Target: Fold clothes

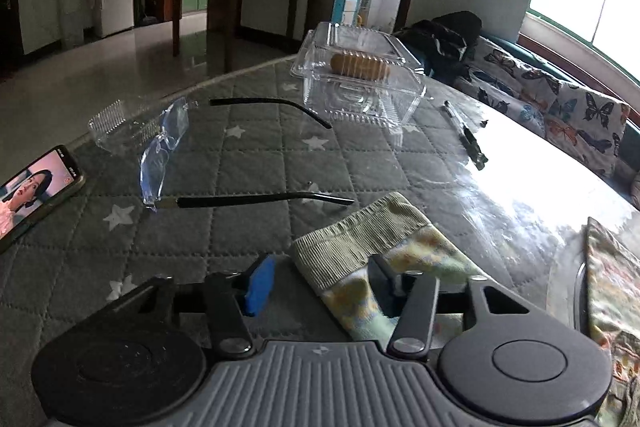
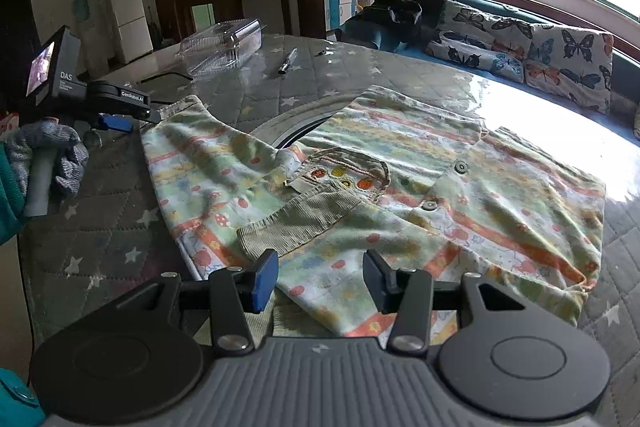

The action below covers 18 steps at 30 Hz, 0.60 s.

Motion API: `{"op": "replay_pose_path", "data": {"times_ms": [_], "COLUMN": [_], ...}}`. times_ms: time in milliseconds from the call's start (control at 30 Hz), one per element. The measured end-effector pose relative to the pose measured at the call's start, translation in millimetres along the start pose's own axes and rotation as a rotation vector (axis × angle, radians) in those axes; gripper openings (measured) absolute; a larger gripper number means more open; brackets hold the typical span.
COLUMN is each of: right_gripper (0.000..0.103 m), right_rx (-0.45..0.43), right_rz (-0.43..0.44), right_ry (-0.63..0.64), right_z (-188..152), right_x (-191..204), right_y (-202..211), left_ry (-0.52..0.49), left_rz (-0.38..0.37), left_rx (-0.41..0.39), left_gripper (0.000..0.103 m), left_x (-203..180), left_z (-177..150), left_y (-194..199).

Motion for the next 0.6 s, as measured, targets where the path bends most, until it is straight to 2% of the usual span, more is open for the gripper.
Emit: {"op": "replay_pose_path", "data": {"times_ms": [67, 133, 200, 333, 433, 600], "right_gripper": [0.048, 0.048, 0.048, 0.048, 0.048, 0.048], "right_rx": [-0.004, -0.008, -0.011, -0.021, -0.029, -0.041], "right_rz": [-0.002, -0.008, -0.015, -0.030, -0.043, -0.070], "right_ry": [-0.007, -0.019, -0.033, -0.062, -0.084, -0.134], "right_z": [-1, -3, -4, -7, -10, -16], "right_x": [-2, -5, -9, -18, -25, -42], "right_y": [3, 6, 9, 15, 20, 28], "left_ry": [-0.006, -0.002, 0.005, -0.012, -0.033, -0.125], "left_rz": [0.005, -0.012, -0.033, -0.093, -0.185, -0.381], "left_rx": [-0.004, -0.005, -0.002, -0.020, -0.035, -0.050], "left_gripper": [0.042, 0.024, 0.014, 0.010, 0.009, 0.008], "left_x": [0, -1, -4, -23, -49, -114], "left_z": [0, 0, 1, 3, 7, 5], "left_y": [-1, -1, 0, 12, 30, 66]}}
Point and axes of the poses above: each gripper's, at about its wrist camera, not at the fingertips, and y roughly against the way its jaws point, x to its left, z to its top, the point moved 5 cm from there along -y, roughly the way its jaws point, and after that the axes turned 11 degrees about -z, right-handed, at the moved point
